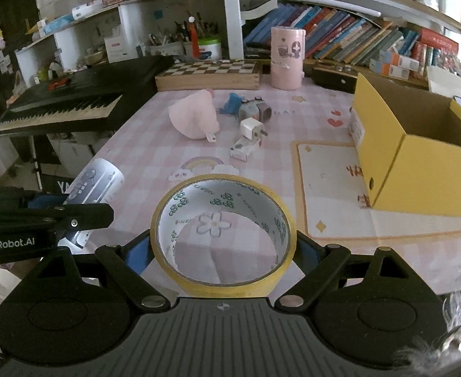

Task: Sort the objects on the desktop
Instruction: 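Carry the spray bottle and tape roll with both tools toward the yellow box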

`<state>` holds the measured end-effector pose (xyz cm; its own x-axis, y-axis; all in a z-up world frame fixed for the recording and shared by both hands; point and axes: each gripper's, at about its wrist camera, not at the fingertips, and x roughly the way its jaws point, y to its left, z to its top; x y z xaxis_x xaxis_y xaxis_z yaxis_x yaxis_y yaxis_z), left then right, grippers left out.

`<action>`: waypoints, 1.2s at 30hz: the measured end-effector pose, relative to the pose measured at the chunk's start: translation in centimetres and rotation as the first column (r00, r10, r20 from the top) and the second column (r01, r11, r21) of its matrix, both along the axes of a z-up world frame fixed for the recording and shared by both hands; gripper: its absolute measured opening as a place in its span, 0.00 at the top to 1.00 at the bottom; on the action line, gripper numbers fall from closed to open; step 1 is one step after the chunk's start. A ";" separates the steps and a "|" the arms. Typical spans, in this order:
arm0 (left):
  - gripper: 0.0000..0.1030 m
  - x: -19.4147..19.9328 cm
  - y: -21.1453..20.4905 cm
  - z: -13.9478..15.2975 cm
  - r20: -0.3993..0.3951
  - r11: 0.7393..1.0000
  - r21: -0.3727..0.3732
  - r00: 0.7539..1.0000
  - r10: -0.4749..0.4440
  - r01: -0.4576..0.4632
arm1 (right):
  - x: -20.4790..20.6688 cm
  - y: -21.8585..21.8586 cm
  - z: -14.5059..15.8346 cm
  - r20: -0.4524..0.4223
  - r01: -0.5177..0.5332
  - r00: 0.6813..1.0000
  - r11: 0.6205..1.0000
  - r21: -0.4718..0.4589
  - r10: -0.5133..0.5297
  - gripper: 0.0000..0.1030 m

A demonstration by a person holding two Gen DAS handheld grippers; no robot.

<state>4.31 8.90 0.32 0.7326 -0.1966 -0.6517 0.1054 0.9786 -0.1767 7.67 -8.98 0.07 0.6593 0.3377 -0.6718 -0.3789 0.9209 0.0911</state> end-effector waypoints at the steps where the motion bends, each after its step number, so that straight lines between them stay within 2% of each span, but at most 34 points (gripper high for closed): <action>1: 0.70 -0.2 0.0 0.0 -0.001 1.000 0.000 1.000 -0.004 0.004 | -0.4 -0.1 -0.1 -0.001 0.005 1.000 1.000 0.000 -0.005 0.14; 13: 0.70 -2.1 -0.7 -0.9 -0.028 0.998 -0.016 0.998 -0.053 0.052 | -3.8 -1.1 -0.8 -0.026 0.059 0.998 0.998 0.003 -0.059 0.14; 19: 0.70 -2.2 -2.1 -1.2 -0.041 0.993 -0.021 0.992 -0.115 0.115 | -5.0 -2.6 -1.1 -0.046 0.125 0.991 0.992 0.004 -0.125 0.14; 26: 0.70 -1.9 -4.4 -1.5 -0.049 0.978 -0.026 0.977 -0.206 0.205 | -6.5 -4.7 -1.3 -0.058 0.207 0.977 0.978 -0.005 -0.207 0.14; 36: 0.70 -1.3 -7.2 -1.7 -0.057 0.950 -0.019 0.948 -0.312 0.311 | -7.9 -7.7 -1.6 -0.086 0.337 0.938 0.942 0.009 -0.335 0.14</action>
<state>3.02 1.66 -1.42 0.5941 -0.4155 -0.6887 0.3940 0.8968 -0.2011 -0.24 -16.72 -1.48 0.6799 0.1223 -0.7231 -0.0385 0.9906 0.1313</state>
